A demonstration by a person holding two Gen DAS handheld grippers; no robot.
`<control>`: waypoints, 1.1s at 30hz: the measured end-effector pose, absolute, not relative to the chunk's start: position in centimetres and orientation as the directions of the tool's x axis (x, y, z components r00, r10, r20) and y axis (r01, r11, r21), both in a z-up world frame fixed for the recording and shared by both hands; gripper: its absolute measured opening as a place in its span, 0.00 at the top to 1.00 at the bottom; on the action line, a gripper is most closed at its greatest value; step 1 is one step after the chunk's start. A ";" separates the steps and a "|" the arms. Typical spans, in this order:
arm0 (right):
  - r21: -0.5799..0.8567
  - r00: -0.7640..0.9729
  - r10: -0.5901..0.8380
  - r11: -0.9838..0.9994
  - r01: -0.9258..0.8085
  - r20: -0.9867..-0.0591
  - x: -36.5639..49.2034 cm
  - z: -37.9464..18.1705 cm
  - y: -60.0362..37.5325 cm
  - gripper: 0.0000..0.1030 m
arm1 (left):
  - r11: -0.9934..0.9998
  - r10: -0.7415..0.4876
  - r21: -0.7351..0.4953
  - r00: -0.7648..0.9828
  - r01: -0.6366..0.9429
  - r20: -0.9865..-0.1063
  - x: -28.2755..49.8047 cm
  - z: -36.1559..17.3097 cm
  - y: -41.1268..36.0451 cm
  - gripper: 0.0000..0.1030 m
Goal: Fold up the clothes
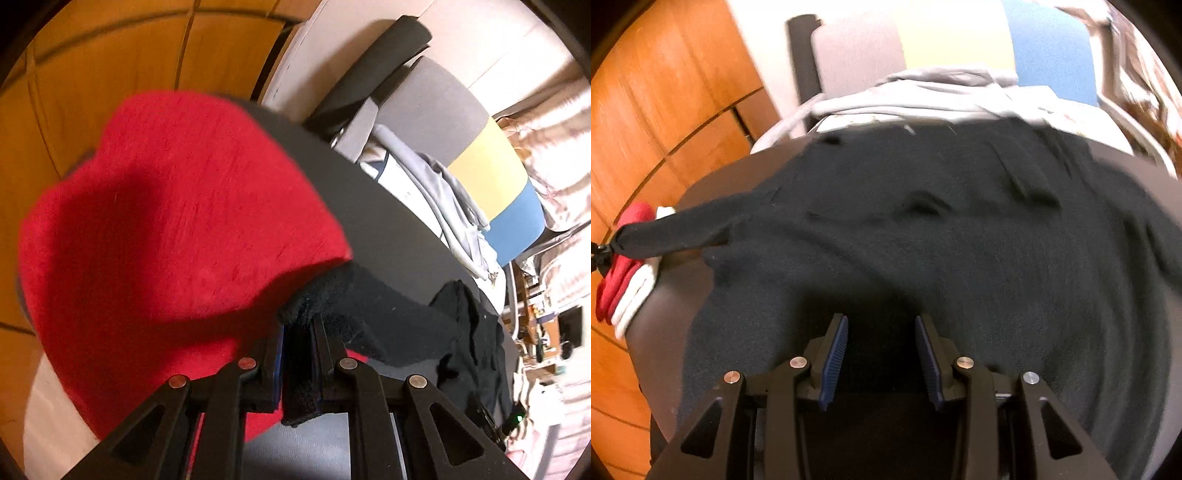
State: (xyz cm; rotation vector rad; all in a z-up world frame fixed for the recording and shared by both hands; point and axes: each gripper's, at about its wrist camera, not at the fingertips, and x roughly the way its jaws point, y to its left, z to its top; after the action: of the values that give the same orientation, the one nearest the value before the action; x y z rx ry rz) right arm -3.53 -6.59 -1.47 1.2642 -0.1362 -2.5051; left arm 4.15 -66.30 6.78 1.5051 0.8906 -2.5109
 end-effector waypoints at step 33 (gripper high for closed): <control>-0.008 -0.593 -0.277 -0.902 0.432 -0.756 -24.0 -1.0 -24.0 0.60 | -0.733 0.236 -0.535 -0.581 0.420 -0.779 6.5 5.5 -68.1 0.73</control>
State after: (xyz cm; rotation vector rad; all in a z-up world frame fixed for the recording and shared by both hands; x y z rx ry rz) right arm -24.05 -23.96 -1.03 1.1302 0.2674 -2.4812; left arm 6.45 -68.06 5.50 1.3782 1.0941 -2.4647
